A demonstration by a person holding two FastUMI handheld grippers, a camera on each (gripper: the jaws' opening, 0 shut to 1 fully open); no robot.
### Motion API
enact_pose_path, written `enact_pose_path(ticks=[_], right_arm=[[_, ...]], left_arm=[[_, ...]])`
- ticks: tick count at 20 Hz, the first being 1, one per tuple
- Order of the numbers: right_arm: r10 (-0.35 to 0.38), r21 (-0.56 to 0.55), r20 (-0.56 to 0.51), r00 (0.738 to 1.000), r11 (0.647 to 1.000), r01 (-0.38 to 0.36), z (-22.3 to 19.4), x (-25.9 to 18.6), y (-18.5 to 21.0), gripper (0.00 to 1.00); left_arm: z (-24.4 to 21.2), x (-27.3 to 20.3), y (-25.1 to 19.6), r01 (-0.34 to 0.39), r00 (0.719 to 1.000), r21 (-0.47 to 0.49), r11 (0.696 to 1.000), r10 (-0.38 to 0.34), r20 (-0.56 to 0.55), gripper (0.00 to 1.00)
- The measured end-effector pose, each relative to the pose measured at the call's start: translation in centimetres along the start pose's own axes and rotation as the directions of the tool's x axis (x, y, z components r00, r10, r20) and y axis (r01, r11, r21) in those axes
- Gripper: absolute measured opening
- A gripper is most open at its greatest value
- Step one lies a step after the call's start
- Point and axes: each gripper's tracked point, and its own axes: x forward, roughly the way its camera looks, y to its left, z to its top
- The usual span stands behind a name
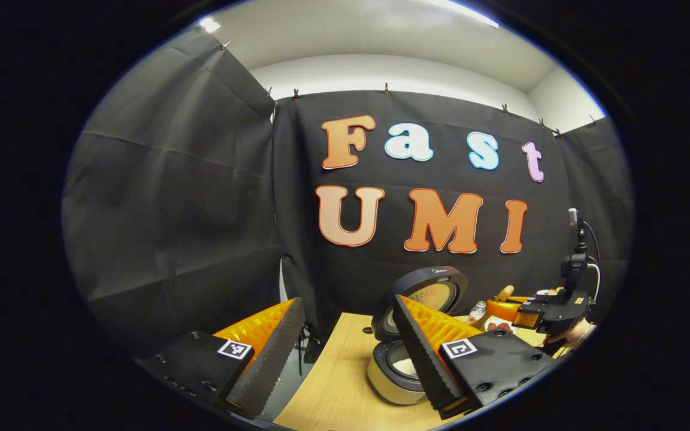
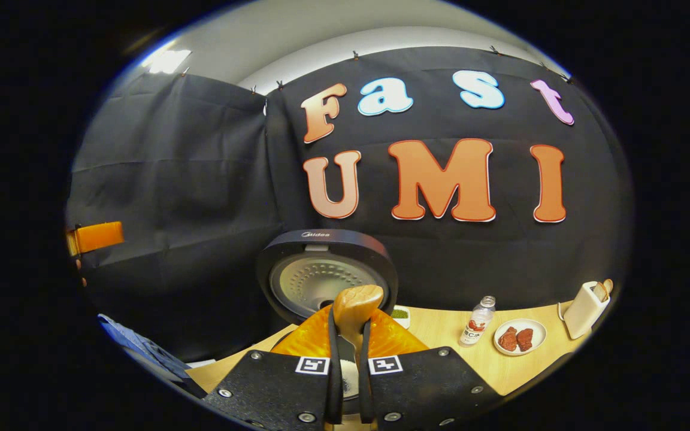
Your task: Close the left gripper, press the button to open the rice cooker; take a wooden spoon from the chopstick holder with the right hand, scoop a spoonful of rice and pour it into the rice cooker, then put the wooden spoon back into the chopstick holder.
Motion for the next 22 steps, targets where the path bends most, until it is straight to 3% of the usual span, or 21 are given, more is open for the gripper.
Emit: enact_pose_path(ticks=[8, 16, 22], right_arm=[[-0.182, 0.043, 0.01, 0.983, 0.983, 0.181, 1.0, -5.9, -10.9, 0.1], [-0.385, 0.084, -0.042, 0.922, 0.918, 0.387, -1.7, -14.3, -22.3, 0.1], [-0.444, 0.112, -0.138, 0.885, 0.881, 0.459, -7.0, -18.0, -26.3, 0.1]], left_arm=[[0.5, 2.1, -2.8, 0.029, 0.999, -0.005, 1.0, -0.029, 0.014, 0.98], [0.4, 3.4, -5.5, 0.041, 0.999, 0.006, 0.999, -0.042, 0.022, 0.99], [-0.1, 3.4, -7.7, 0.036, 0.999, 0.008, 0.999, -0.036, 0.015, 0.97]])
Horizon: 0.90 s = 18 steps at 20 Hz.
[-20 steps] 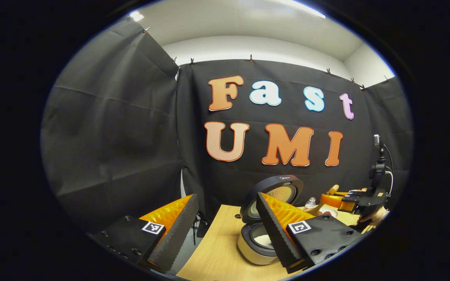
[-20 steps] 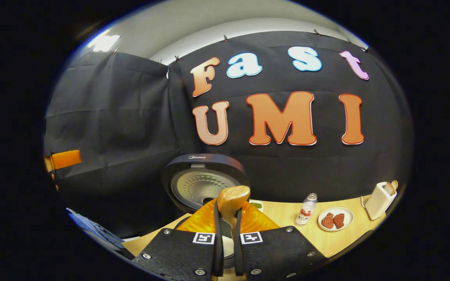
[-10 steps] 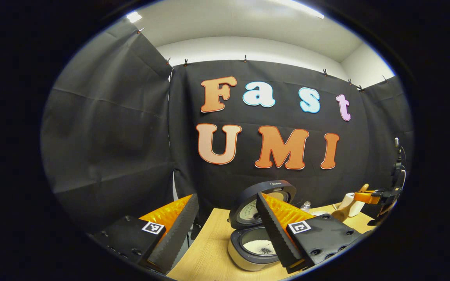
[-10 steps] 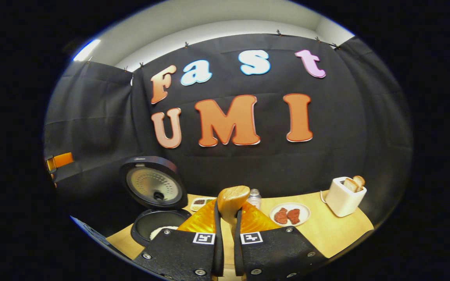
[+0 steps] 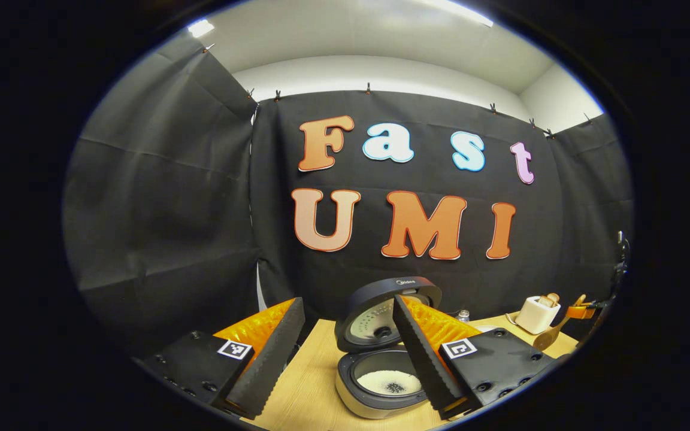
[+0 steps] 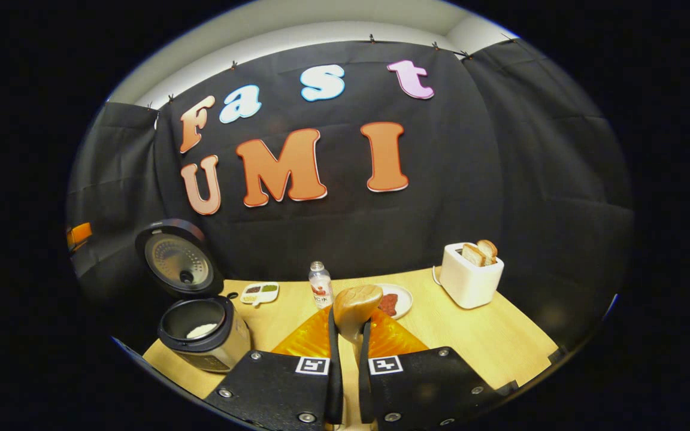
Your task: Close the left gripper, press the button to open the rice cooker; take a wooden spoon from the chopstick holder with the right hand, scoop a spoonful of rice and pour it into the rice cooker, then put the wooden spoon back into the chopstick holder.
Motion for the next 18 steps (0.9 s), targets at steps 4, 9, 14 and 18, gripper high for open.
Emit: enact_pose_path(ticks=[4, 9, 14, 18], right_arm=[[-0.012, 0.026, -0.084, 0.996, 1.0, 0.014, -4.0, 0.6, -1.8, 0.1], [-0.003, 0.062, -0.149, 0.989, 0.998, 0.012, -7.5, 1.9, -2.9, 0.1], [0.023, 0.132, -0.208, 0.978, 0.991, 0.005, -10.8, 3.3, -4.0, 0.1], [0.032, 0.21, -0.208, 0.978, 0.978, 0.013, -11.4, 4.0, -5.3, 0.16]], left_arm=[[0.5, -0.3, -0.5, -0.026, 1.0, 0.032, 0.999, 0.025, 0.016, 0.99], [0.6, -0.7, -0.7, -0.038, 0.999, 0.016, 0.999, 0.038, 0.009, 0.98], [0.1, -1.3, -0.1, -0.084, 0.996, 0.018, 0.996, 0.085, -0.014, 1.0], [0.0, -1.2, -0.8, -0.077, 0.997, 0.024, 0.997, 0.077, -0.024, 1.0]])
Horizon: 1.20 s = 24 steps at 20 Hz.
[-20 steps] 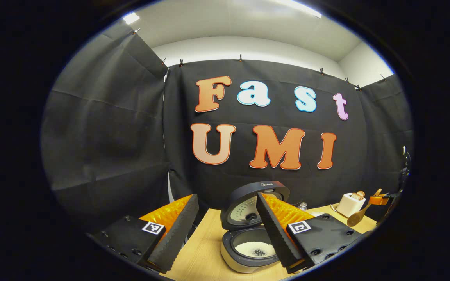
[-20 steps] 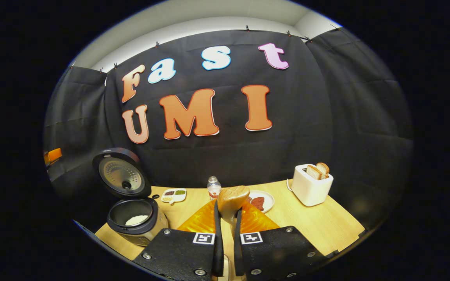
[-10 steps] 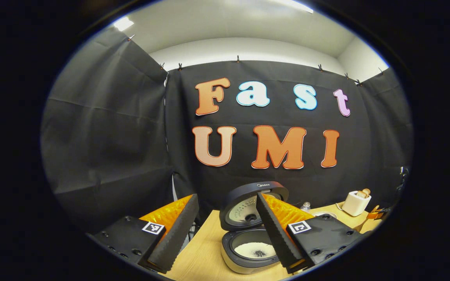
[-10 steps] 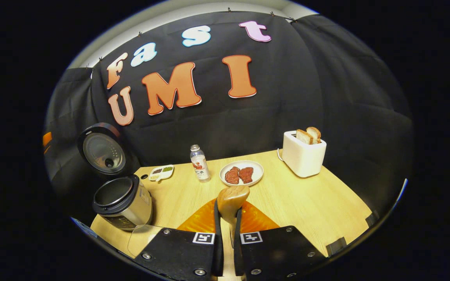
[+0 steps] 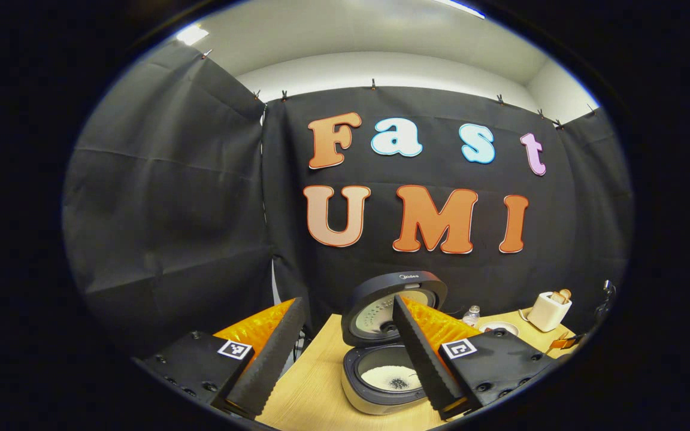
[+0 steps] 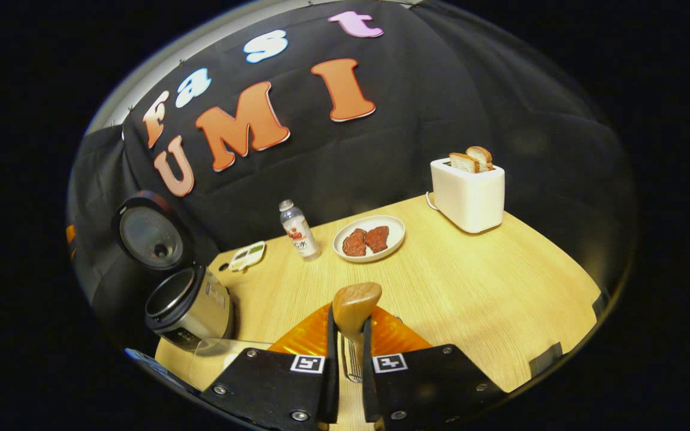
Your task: Close the left gripper, press the button to open the rice cooker; take a wooden spoon from the chopstick holder with the right hand, scoop a spoonful of rice and pour it into the rice cooker, then put the wooden spoon back into the chopstick holder.
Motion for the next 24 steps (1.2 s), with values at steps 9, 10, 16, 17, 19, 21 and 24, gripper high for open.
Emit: enact_pose_path(ticks=[9, 10, 16, 17, 19, 21, 24], right_arm=[[-0.152, -0.065, 0.067, 0.986, 0.986, 0.156, 4.5, -2.6, -5.4, 0.56], [-0.16, -0.069, 0.082, 0.984, 0.984, 0.166, 5.3, -3.1, -5.6, 0.64], [-0.123, -0.094, 0.154, 0.98, 0.986, 0.139, 9.2, -5.5, -4.6, 0.94], [-0.118, -0.104, 0.164, 0.979, 0.985, 0.136, 9.6, -5.8, -4.6, 0.95], [-0.116, -0.13, 0.175, 0.978, 0.982, 0.14, 10.0, -6.0, -4.8, 0.95], [-0.125, -0.143, 0.165, 0.978, 0.978, 0.149, 9.8, -6.1, -5.3, 0.95], [-0.135, -0.168, 0.171, 0.976, 0.972, 0.164, 10.1, -6.6, -5.9, 0.95]], left_arm=[[0.1, 1.6, -4.1, 0.051, 0.999, 0.006, 0.999, -0.051, -0.002, 1.0], [0.2, 1.9, -4.7, 0.058, 0.998, 0.006, 0.998, -0.058, -0.002, 1.0], [1.3, 5.1, -7.7, 0.083, 0.997, 0.039, 0.996, -0.083, 0.005, 1.0], [1.8, 6.1, -8.3, 0.088, 0.996, 0.054, 0.995, -0.088, 0.01, 1.0], [3.0, 8.6, -8.6, 0.067, 0.997, 0.078, 0.995, -0.069, 0.025, 1.0], [3.8, 11.1, -9.9, 0.083, 0.996, 0.047, 0.995, -0.084, 0.023, 0.99], [4.6, 15.6, -10.4, 0.068, 0.997, 0.064, 0.996, -0.069, 0.021, 0.99]])
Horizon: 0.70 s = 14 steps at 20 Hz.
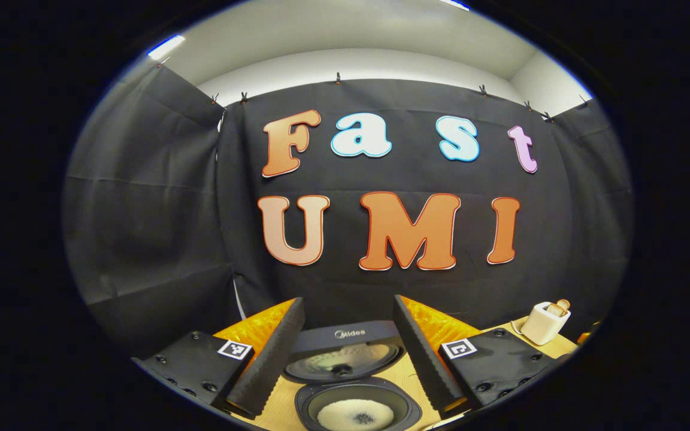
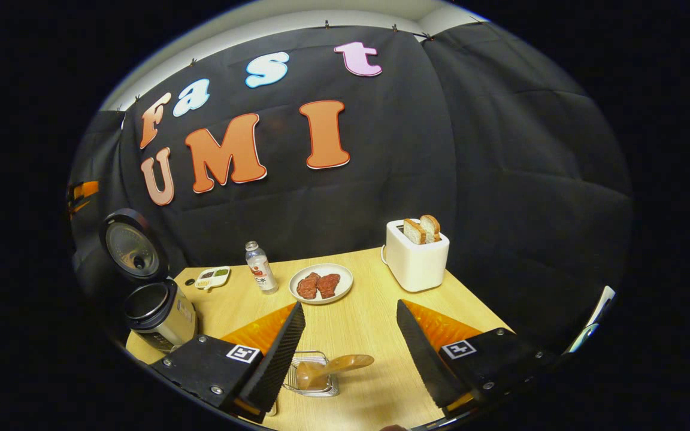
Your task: Close the left gripper, press the button to open the rice cooker; take a wooden spoon from the chopstick holder with the right hand, scoop a spoonful of rice and pour it into the rice cooker, then put the wooden spoon back into the chopstick holder.
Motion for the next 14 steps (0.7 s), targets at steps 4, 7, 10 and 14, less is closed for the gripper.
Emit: enact_pose_path(ticks=[4, 7, 10, 14], right_arm=[[-0.027, 0.013, 0.0, 1.0, 1.0, 0.027, 0.2, -0.5, -1.5, 0.95], [-0.044, 0.021, -0.007, 0.999, 0.999, 0.044, 0.2, -1.0, -2.6, 0.95], [-0.053, 0.03, 0.0, 0.999, 0.998, 0.053, 0.8, -1.5, -3.2, 0.95], [-0.065, 0.022, 0.037, 0.997, 0.998, 0.064, 3.0, -2.4, -3.2, 0.95]], left_arm=[[-2.6, 5.7, -0.4, 0.001, 0.996, 0.002, 1.0, 0.0, -0.085, 0.97], [-5.0, 8.4, -0.5, 0.003, 0.988, 0.01, 1.0, -0.001, -0.153, 1.0], [-7.8, 9.9, -0.4, -0.01, 0.977, -0.049, 0.999, 0.0, -0.212, 0.99], [-8.7, 9.4, -0.2, -0.022, 0.974, -0.034, 0.999, 0.014, -0.226, 1.0]])
